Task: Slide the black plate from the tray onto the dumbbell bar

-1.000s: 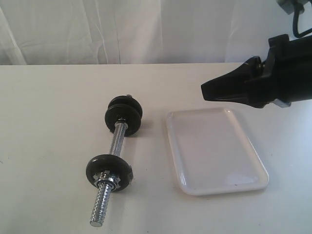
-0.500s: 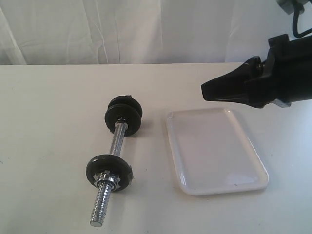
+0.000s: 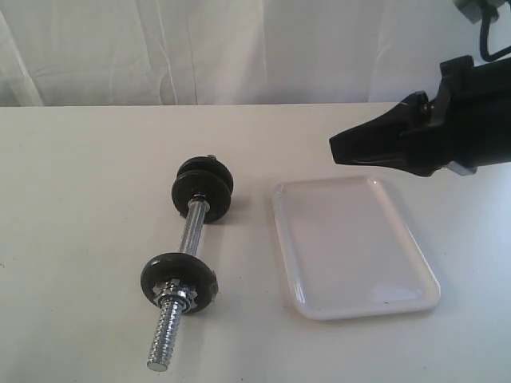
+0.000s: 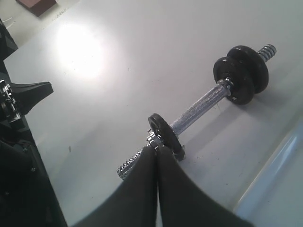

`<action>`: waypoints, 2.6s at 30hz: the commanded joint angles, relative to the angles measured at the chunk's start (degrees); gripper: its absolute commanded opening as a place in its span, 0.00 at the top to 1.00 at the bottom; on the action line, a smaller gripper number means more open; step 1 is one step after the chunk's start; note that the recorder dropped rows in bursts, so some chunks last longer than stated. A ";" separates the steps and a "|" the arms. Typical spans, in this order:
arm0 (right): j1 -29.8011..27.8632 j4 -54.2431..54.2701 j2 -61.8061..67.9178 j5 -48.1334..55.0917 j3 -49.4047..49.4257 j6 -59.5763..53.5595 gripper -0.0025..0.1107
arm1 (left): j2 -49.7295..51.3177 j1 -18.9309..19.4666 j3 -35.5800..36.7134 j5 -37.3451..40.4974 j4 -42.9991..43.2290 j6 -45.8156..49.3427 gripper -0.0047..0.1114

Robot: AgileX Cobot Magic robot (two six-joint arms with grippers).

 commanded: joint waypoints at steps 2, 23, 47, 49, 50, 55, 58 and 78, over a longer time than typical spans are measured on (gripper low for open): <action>0.05 0.32 -0.36 -0.36 0.13 -0.63 0.98 | -0.21 0.09 0.34 0.06 -0.37 0.08 0.96; 0.05 -0.37 -36.96 -5.15 0.13 -0.63 0.98 | -0.21 -1.35 0.34 0.06 -0.37 0.08 0.96; 0.05 -1.79 -45.53 -5.13 25.38 -0.63 0.98 | -0.21 -1.35 0.34 0.06 -0.37 0.08 0.96; 0.05 -1.83 -45.53 -5.27 25.38 -0.63 0.98 | -0.21 -1.35 0.34 0.06 -0.37 0.08 0.96; 0.05 -1.83 -45.53 -5.80 25.38 -0.63 0.98 | -0.21 -1.35 0.34 0.06 -0.37 0.08 0.96; 0.05 -4.60 -47.64 -23.32 25.38 -0.63 0.98 | -0.21 -1.35 0.34 0.06 -0.37 0.08 0.96; 0.05 -4.61 -48.88 -44.12 25.38 -0.63 0.98 | -0.21 -1.35 0.34 0.06 -0.37 0.08 0.96; 0.05 -54.96 -51.74 -66.33 32.13 -0.63 0.98 | -0.21 -1.35 0.34 0.06 -0.37 0.08 0.96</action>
